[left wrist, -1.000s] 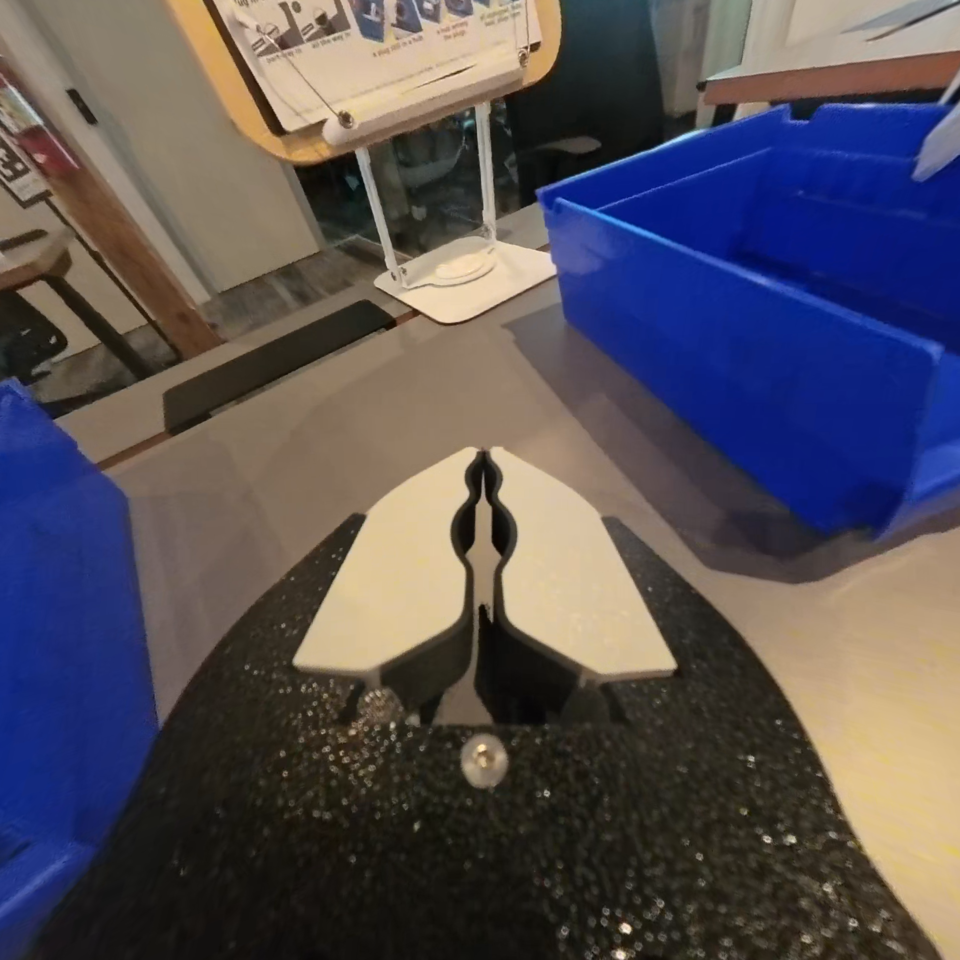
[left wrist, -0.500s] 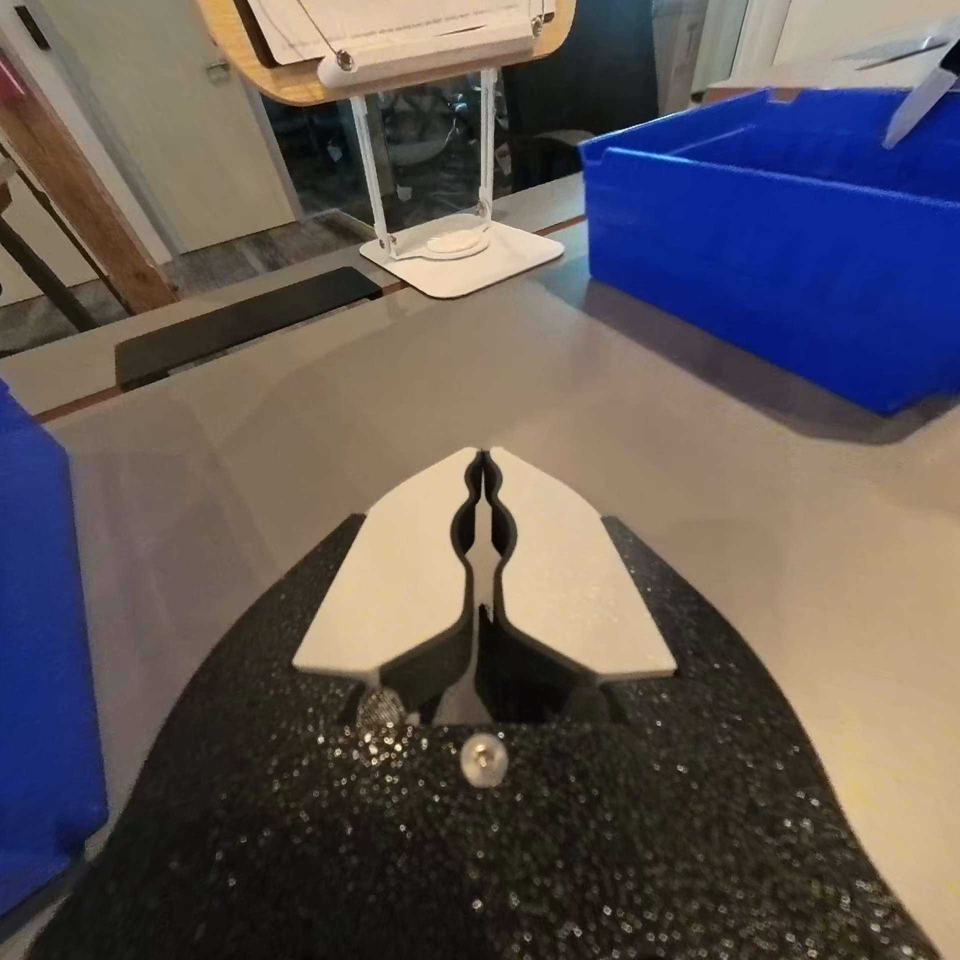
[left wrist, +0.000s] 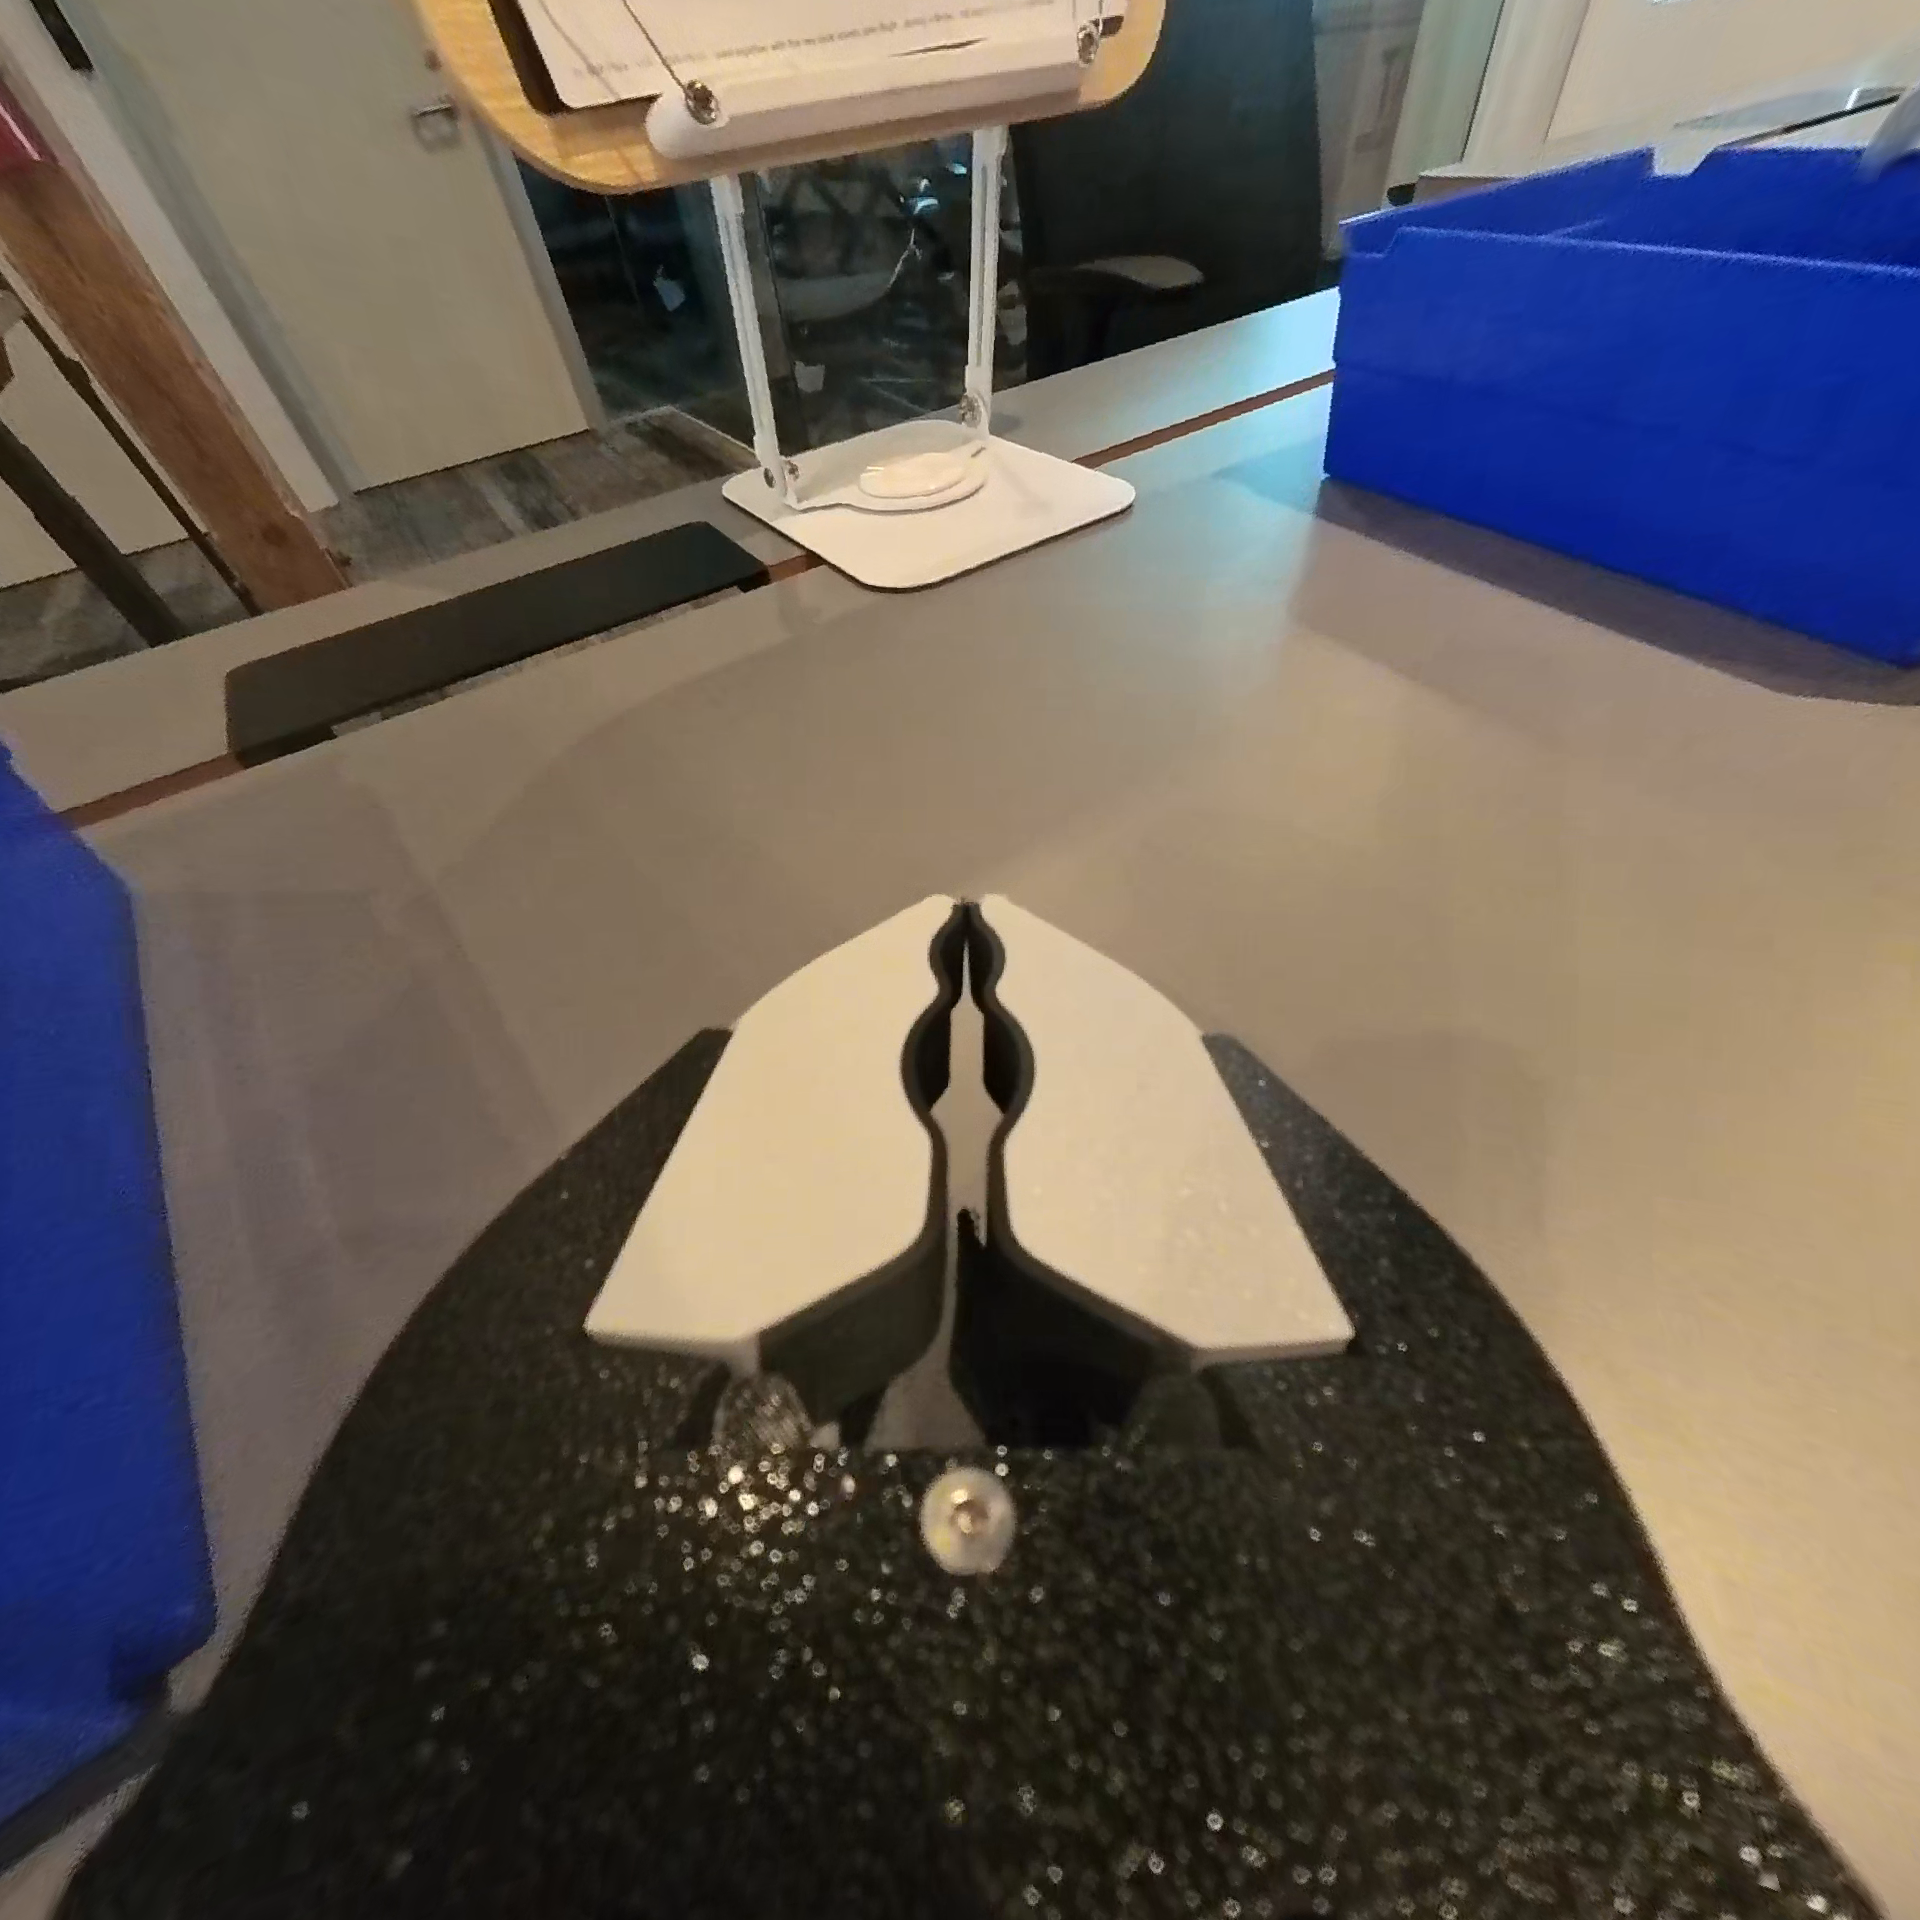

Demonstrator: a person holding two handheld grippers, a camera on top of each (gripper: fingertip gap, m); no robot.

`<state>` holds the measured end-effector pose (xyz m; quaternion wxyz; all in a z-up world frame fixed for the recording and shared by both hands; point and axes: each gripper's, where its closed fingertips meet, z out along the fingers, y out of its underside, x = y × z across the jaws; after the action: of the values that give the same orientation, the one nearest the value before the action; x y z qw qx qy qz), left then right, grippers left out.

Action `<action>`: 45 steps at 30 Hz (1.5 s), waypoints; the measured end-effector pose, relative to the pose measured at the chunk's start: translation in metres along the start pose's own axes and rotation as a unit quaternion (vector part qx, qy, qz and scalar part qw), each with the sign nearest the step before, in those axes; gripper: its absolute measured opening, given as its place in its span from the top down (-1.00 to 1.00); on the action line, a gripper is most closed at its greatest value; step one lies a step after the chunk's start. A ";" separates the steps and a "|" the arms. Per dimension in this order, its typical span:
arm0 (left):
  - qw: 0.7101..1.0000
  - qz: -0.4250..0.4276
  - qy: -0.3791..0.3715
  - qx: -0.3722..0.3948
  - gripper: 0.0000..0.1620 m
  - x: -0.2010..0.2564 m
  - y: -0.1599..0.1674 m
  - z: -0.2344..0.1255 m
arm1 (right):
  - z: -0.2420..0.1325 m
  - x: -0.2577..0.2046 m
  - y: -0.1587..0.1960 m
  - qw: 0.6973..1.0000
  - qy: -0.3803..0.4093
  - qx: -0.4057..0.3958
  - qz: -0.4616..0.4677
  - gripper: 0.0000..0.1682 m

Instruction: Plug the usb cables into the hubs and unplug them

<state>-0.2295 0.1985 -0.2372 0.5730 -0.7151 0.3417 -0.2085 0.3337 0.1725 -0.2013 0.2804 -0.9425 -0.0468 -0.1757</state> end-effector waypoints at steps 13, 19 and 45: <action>1.000 0.022 -0.001 0.008 1.00 0.007 -0.001 0.000 | -0.217 -0.252 -0.059 0.883 -0.170 0.434 -0.052 0.63; 1.000 0.008 0.006 0.017 1.00 0.009 -0.002 -0.001 | -0.169 -0.390 -0.025 0.852 -0.306 0.424 -0.032 0.61; 0.920 0.108 -0.365 -0.096 0.73 -0.270 -0.041 -0.129 | -0.164 -0.406 -0.012 0.830 -0.396 0.390 0.041 0.66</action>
<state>-0.4913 0.3120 -0.1393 0.6059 -0.7516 0.2024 0.1643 -0.0974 0.0974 -0.2122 0.5888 -0.7449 -0.1793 0.2574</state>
